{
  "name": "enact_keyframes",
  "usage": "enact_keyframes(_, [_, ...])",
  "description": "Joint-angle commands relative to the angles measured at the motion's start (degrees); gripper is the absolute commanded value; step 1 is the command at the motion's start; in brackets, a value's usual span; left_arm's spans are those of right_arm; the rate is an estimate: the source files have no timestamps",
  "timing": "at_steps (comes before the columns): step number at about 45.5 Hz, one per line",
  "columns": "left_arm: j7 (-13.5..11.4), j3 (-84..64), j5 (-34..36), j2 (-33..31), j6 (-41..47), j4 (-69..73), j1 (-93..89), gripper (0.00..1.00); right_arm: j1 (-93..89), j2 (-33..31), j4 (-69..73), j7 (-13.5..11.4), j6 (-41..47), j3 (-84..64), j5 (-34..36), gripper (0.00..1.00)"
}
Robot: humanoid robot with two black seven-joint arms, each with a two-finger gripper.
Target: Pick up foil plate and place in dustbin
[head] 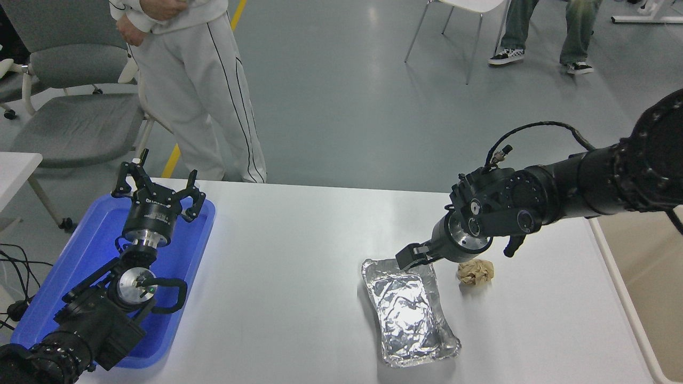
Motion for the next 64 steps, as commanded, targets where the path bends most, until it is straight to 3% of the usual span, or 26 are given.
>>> enact_keyframes(1, [0.0,-0.05,0.0,0.0,0.01,-0.08,0.0,1.0,-4.71,0.71,-1.94,-0.55,-2.34,-0.27,-0.08,1.0])
enact_keyframes(26, [0.0,-0.05,0.0,0.0,0.01,-0.08,0.0,1.0,-13.94,0.89,-5.1,-0.64,-7.44,-0.44,0.97,0.97])
enact_keyframes(34, [0.0,-0.05,0.0,0.0,0.01,-0.08,0.0,1.0,-14.47,0.89,-5.89,-0.64,-7.44,-0.53,2.64,0.86])
enact_keyframes(42, [0.0,-0.05,0.0,0.0,0.01,-0.08,0.0,1.0,-15.96,0.8,-8.0,-0.64,-7.53,-0.62,3.96,0.86])
enact_keyframes(60, [0.0,-0.05,0.0,0.0,0.01,-0.08,0.0,1.0,-17.1,0.8,-8.0,-0.99,-7.44,-0.62,4.75,0.36])
enact_keyframes(64, [0.0,-0.05,0.0,0.0,0.01,-0.08,0.0,1.0,-17.19,0.71,-8.0,-0.99,-7.44,-0.62,5.19,0.31])
